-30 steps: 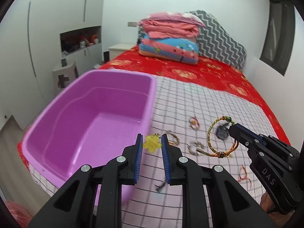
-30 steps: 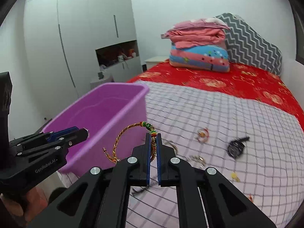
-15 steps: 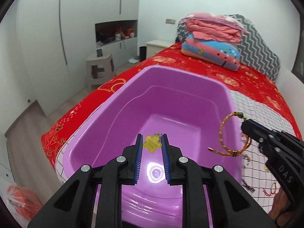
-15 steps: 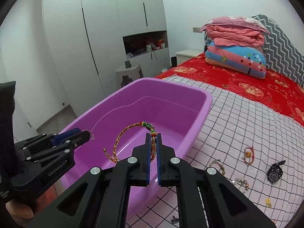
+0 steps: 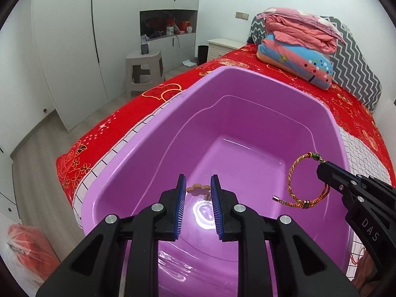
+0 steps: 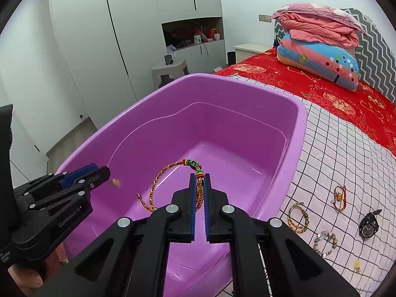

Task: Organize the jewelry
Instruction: 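Carry the charm and bracelet over the purple basin and open both tools, then move both open tools back over the jewelry on the bed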

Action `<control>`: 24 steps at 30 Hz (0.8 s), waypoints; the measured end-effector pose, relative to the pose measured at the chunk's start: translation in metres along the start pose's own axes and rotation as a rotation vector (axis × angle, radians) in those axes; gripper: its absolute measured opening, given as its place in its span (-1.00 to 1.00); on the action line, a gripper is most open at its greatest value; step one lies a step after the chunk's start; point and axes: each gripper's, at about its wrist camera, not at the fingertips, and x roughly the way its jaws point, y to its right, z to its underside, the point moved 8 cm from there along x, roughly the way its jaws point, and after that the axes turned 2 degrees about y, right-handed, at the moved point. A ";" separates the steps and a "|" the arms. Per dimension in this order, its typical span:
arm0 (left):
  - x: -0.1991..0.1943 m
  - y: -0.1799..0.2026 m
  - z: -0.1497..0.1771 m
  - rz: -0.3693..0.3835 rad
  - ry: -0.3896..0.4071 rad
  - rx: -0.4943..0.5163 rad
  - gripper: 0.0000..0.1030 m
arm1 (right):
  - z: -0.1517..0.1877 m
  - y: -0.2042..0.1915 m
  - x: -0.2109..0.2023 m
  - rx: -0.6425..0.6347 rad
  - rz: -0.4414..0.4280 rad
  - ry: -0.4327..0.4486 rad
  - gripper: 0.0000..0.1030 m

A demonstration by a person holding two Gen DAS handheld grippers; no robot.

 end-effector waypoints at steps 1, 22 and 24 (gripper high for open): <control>0.000 -0.001 0.000 -0.005 -0.001 -0.001 -0.41 | 0.000 -0.001 0.001 -0.008 0.003 -0.004 -0.89; -0.015 -0.016 0.000 -0.108 0.010 -0.030 0.68 | 0.003 0.014 -0.009 0.007 0.039 0.029 -0.15; -0.017 -0.014 0.001 -0.108 0.009 -0.029 0.69 | 0.004 0.014 -0.013 0.010 0.038 0.036 -0.14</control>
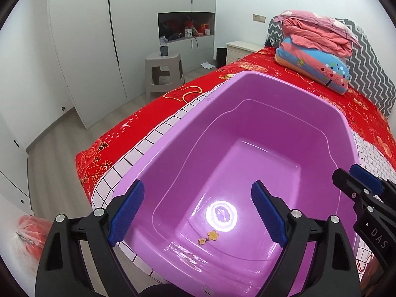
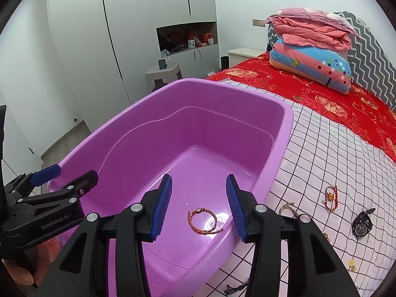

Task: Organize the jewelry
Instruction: 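Move both open tools back over the jewelry on the bed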

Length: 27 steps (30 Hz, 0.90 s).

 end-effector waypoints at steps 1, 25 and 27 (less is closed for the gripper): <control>-0.001 0.001 0.001 0.002 0.000 0.001 0.70 | 0.001 0.001 -0.002 0.003 -0.004 0.003 -0.13; -0.053 0.057 0.027 0.071 0.057 0.113 0.82 | 0.035 0.041 -0.068 0.099 0.061 0.074 0.22; -0.057 0.064 0.034 0.088 0.055 0.122 0.82 | 0.042 0.048 -0.076 0.111 0.075 0.077 0.23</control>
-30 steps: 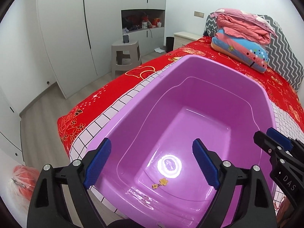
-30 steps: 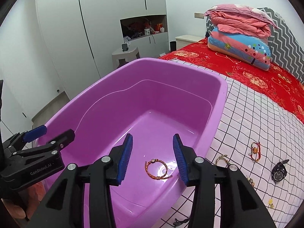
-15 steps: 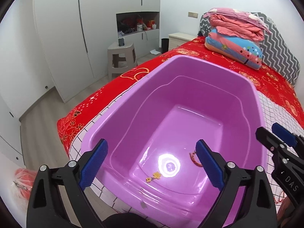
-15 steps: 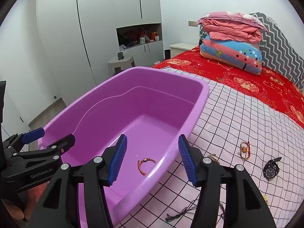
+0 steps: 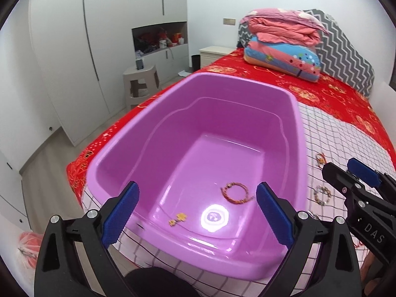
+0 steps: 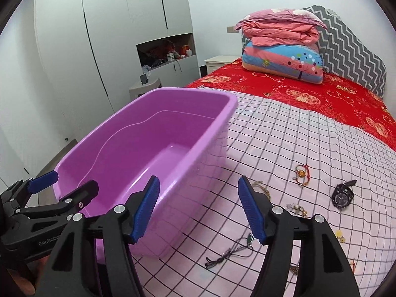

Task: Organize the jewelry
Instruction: 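Move both open tools back over the jewelry on the bed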

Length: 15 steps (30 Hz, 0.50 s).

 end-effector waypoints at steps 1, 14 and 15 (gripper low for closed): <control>-0.003 0.004 0.003 0.004 0.002 0.007 0.82 | 0.003 0.004 -0.003 0.006 0.005 0.002 0.23; -0.036 0.067 0.032 0.117 0.019 0.074 0.82 | 0.054 0.077 -0.049 0.133 0.073 0.017 0.24; -0.038 0.075 0.035 0.129 0.019 0.082 0.82 | 0.059 0.085 -0.053 0.143 0.082 0.020 0.24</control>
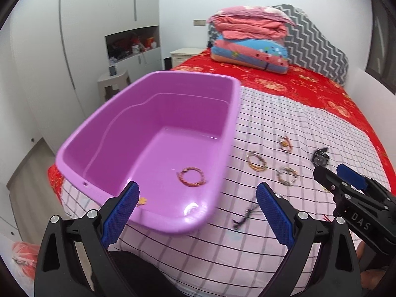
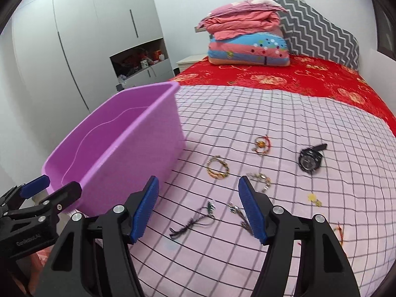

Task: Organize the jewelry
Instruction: 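Move both open tools back over the jewelry on the bed, then grasp the red-string bracelet with the right tool while the left tool grasps the black cord necklace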

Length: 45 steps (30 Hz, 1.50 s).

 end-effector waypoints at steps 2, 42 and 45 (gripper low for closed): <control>-0.003 0.016 0.004 0.026 -0.001 0.018 0.82 | 0.005 0.015 -0.007 0.016 0.015 0.006 0.24; 0.136 0.105 0.106 0.093 -0.191 0.101 0.82 | 0.155 0.246 0.012 0.228 0.391 -0.183 0.24; 0.144 0.104 0.108 0.088 -0.199 0.101 0.82 | 0.157 0.250 0.018 0.235 0.392 -0.193 0.24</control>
